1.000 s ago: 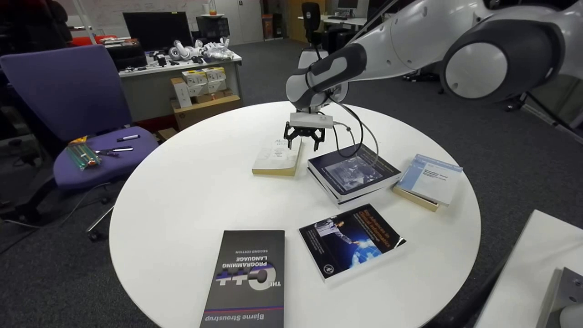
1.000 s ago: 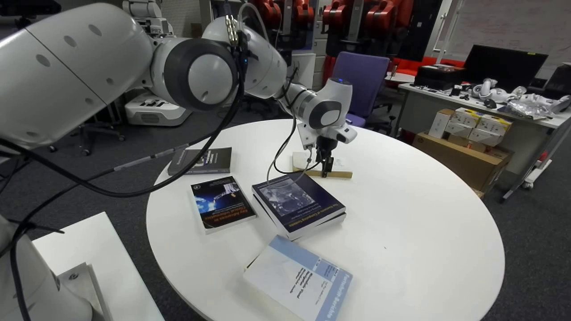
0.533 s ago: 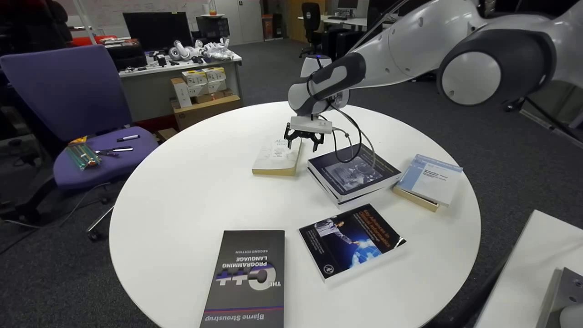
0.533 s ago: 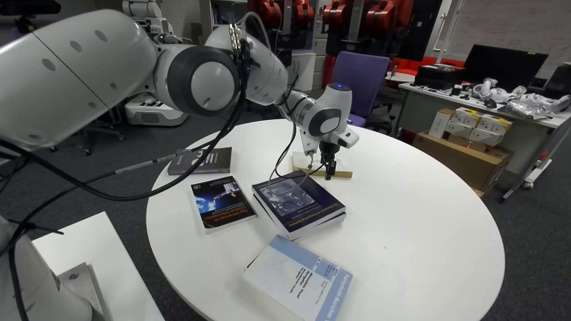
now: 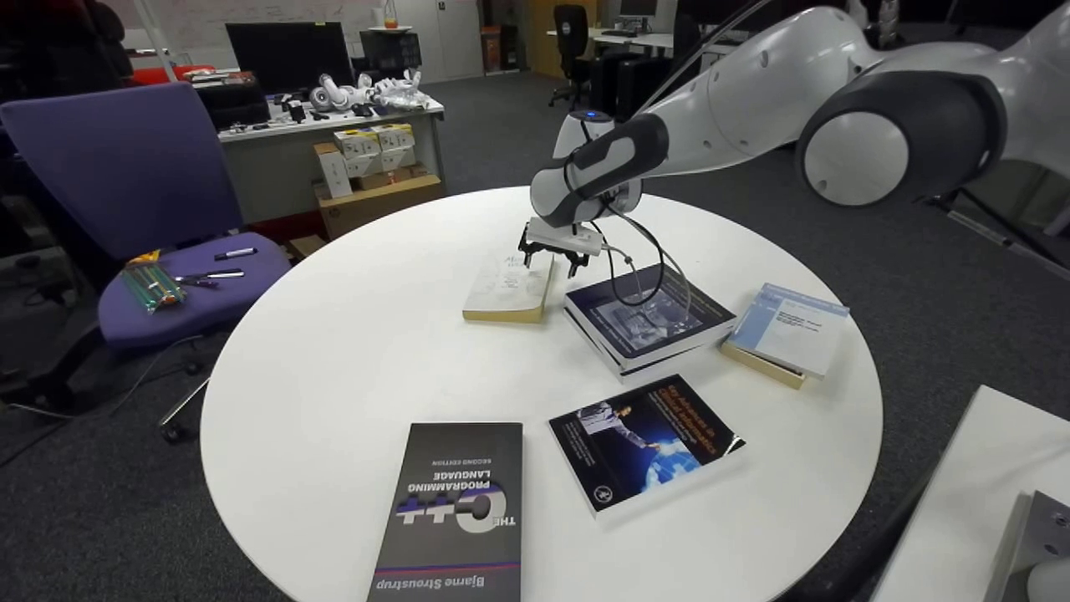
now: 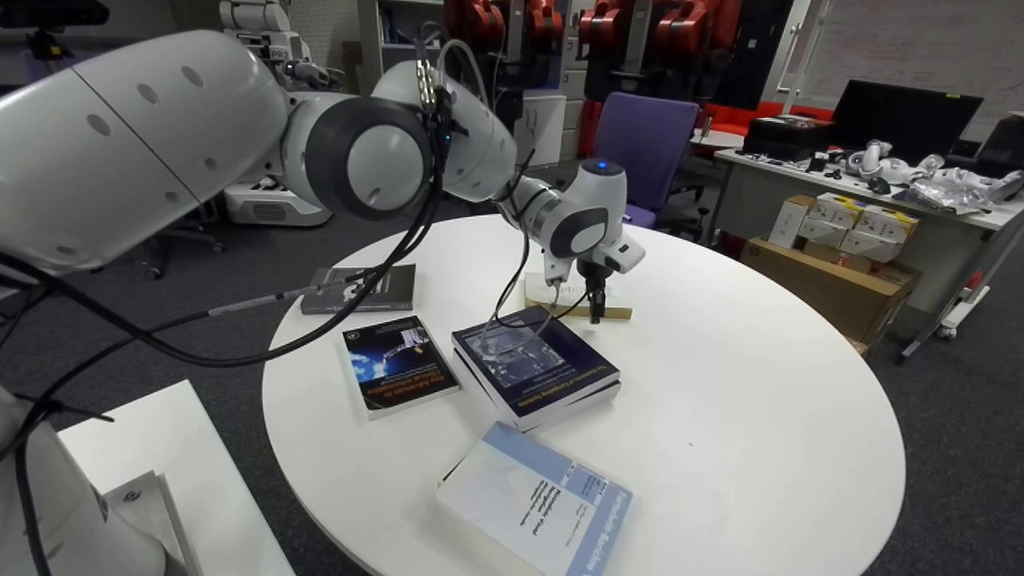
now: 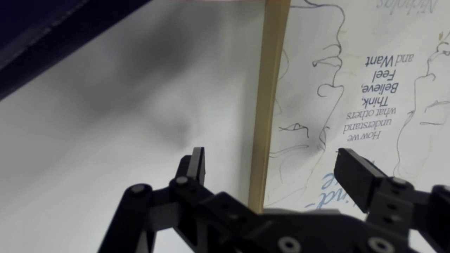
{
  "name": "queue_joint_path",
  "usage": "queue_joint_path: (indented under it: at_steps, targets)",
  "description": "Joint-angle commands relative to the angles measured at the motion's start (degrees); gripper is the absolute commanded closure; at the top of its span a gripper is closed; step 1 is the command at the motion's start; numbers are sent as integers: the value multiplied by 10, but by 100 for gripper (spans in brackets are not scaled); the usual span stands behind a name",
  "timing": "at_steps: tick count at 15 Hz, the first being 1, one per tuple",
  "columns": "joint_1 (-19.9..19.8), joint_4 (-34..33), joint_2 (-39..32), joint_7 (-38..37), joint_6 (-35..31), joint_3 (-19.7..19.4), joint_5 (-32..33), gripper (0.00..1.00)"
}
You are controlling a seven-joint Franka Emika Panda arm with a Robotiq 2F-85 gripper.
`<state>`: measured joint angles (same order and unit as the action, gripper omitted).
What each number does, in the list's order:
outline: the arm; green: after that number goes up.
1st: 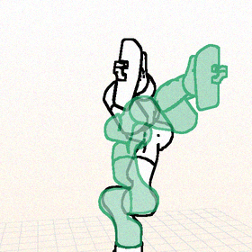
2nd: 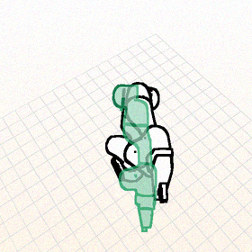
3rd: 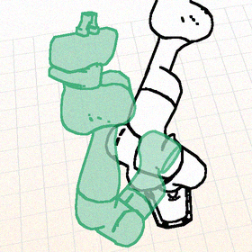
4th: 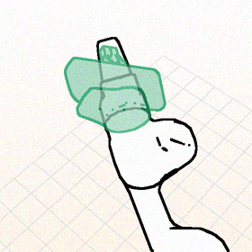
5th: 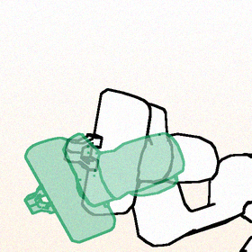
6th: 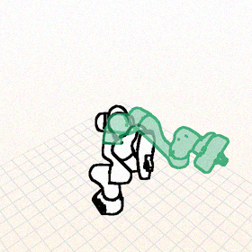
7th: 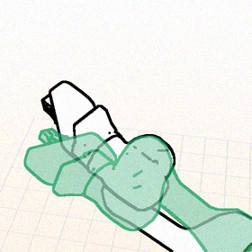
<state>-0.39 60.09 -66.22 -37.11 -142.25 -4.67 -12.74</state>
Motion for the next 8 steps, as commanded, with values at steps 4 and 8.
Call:
queue_joint_path:
  at_steps: [4, 8]
  targets:
    - [-6, 4, -4, -20, -56, 9, -17, 0]
    - [-6, 5, -5, -16, -65, 12, -23, 33]
